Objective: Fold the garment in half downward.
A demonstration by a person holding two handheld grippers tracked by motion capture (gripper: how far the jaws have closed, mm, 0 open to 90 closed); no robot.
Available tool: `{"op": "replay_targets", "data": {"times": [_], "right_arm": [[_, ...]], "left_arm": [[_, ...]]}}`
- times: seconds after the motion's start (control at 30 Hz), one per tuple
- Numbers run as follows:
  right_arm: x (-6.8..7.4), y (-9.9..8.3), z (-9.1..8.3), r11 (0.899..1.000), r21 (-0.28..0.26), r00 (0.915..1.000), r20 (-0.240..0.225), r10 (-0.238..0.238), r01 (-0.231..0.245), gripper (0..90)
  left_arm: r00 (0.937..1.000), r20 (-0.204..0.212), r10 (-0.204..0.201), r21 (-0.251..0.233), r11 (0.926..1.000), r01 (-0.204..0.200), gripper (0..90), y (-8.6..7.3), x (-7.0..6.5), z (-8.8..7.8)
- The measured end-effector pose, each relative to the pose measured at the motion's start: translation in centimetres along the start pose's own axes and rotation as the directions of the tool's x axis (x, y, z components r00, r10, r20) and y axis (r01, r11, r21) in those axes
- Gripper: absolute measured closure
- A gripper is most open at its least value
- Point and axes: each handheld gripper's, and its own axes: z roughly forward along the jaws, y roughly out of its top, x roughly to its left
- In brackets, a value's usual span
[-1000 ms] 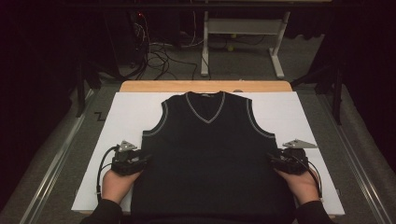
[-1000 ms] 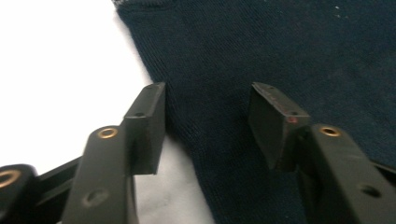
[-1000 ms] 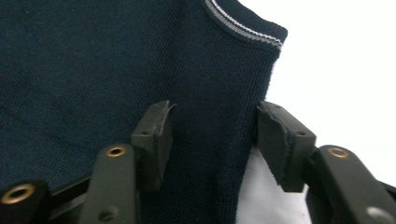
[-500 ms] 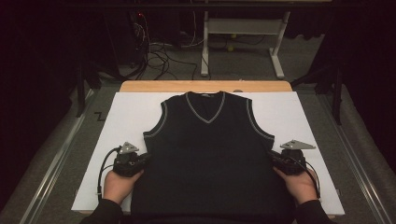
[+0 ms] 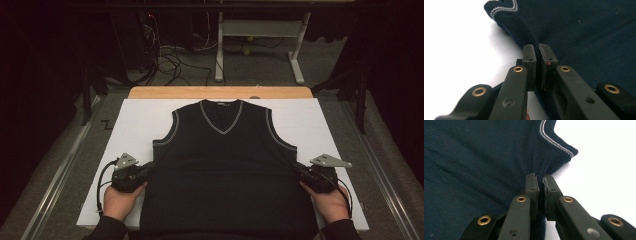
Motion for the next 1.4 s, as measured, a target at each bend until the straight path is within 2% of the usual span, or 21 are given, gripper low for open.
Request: {"op": "replay_targets", "data": {"times": [0.13,0.3,0.47,0.8,1.03,1.23,1.4], "right_arm": [[0.1,-0.3,-1.2,1.000,-0.021,0.9999,-0.004,-0.012,0.012,85.2],[0.3,-1.1,-2.1,1.000,-0.022,0.9998,-0.012,-0.019,0.018,85.2],[0.6,-2.3,-3.6,0.999,-0.025,0.9989,-0.026,-0.039,0.038,85.2],[1.1,-3.9,-5.7,0.999,-0.030,0.9981,-0.045,-0.042,0.041,85.1],[1.5,-5.0,-6.8,0.999,-0.027,0.9972,-0.059,-0.046,0.045,85.1],[2.4,-6.1,-7.6,0.998,-0.008,0.9955,-0.072,-0.062,0.061,85.0],[2.8,-6.5,-7.7,0.997,0.005,0.9941,-0.081,-0.072,0.073,84.8]], "left_arm": [[0.9998,0.020,0.003,-0.009,1.0000,-0.003,80.3,-0.2,-0.2,-0.9],[0.9990,0.044,0.008,-0.012,0.9999,-0.008,80.2,-0.6,-0.5,-1.8],[0.9981,0.053,0.030,0.001,0.9995,-0.030,80.2,-1.3,-1.1,-2.6],[0.9943,0.081,0.070,0.026,0.9970,-0.073,80.1,-2.9,-2.5,-4.6],[0.9915,0.100,0.084,0.064,0.9939,-0.090,80.0,-4.3,-3.2,-5.4],[0.9911,0.102,0.086,0.096,0.9907,-0.096,79.8,-5.1,-3.2,-5.6],[0.9929,0.094,0.073,0.126,0.9884,-0.084,79.5,-5.4,-2.9,-4.9]]}}
